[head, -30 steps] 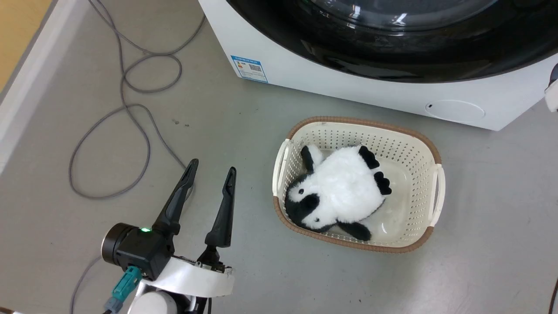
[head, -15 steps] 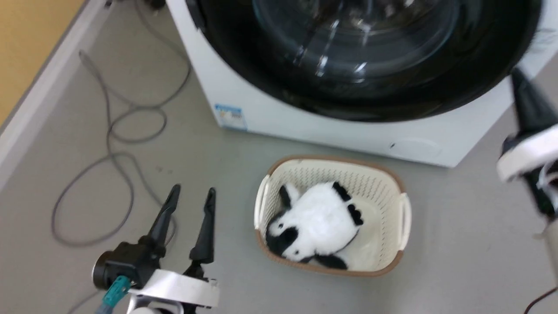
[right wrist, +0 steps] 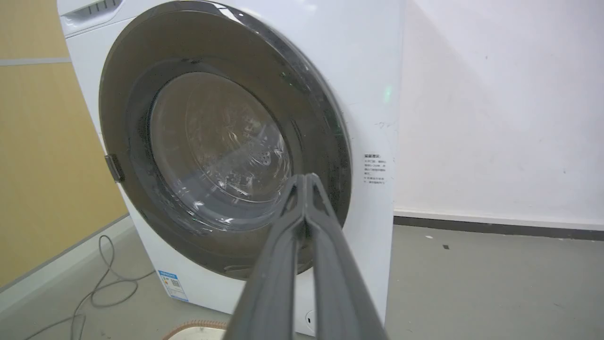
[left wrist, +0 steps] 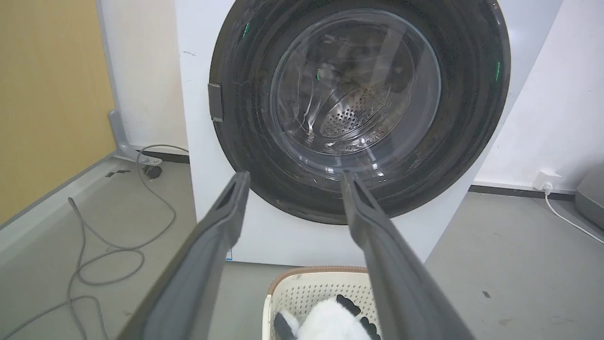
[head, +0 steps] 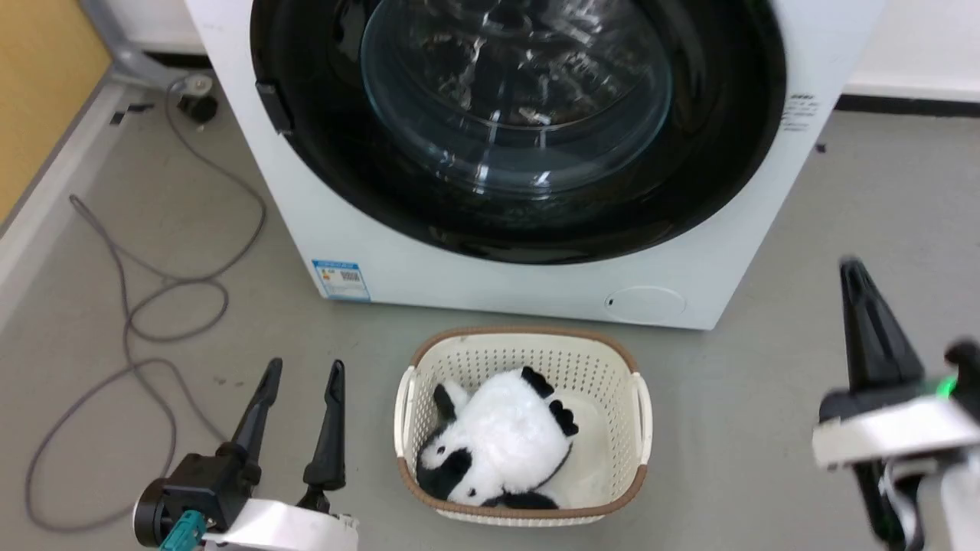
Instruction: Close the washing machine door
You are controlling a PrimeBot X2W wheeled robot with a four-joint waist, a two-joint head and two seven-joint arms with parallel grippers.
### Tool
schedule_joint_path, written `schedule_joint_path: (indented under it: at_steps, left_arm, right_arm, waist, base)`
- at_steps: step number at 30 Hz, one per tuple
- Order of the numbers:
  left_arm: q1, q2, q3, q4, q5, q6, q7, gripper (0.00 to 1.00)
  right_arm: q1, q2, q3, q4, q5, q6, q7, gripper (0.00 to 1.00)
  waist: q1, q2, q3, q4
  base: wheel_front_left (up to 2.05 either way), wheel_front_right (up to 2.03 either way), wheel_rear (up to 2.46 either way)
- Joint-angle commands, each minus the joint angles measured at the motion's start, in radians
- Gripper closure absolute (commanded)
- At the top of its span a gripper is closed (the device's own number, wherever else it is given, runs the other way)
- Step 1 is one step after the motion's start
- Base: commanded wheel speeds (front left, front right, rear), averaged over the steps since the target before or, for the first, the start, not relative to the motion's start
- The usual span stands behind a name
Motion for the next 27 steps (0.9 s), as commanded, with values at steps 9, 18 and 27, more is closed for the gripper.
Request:
schedule_joint_path:
  at_steps: [9, 18, 27]
  left_arm:
    - [0.048, 0.0, -0.003, 0.02, 0.014, -0.004, -0.005, 0.0]
    - [0.069, 0.0, 0.001, 0.038, 0.018, -0.004, -0.005, 0.0]
    - [0.062, -0.001, -0.005, 0.035, 0.014, 0.0, 0.001, 1.0]
  right_arm:
    - [0.23, 0.116, -0.066, -0.117, -0.065, -0.001, -0.004, 1.0]
    - [0.301, 0.128, -0.064, -0.147, -0.102, -0.001, -0.004, 0.0]
    - [0.295, 0.124, -0.068, -0.147, -0.101, 0.0, 0.0, 1.0]
  waist:
    - [0.0001, -0.0001, -0.056, -0.018]
    - [0.0001, -0.0001, -0.078, -0.022]
    - [0.0001, -0.0001, -0.087, -0.022]
  base:
    - [0.0, 0.0, 0.0]
    - [0.0, 0.0, 0.0]
    - [0.0, 0.0, 0.0]
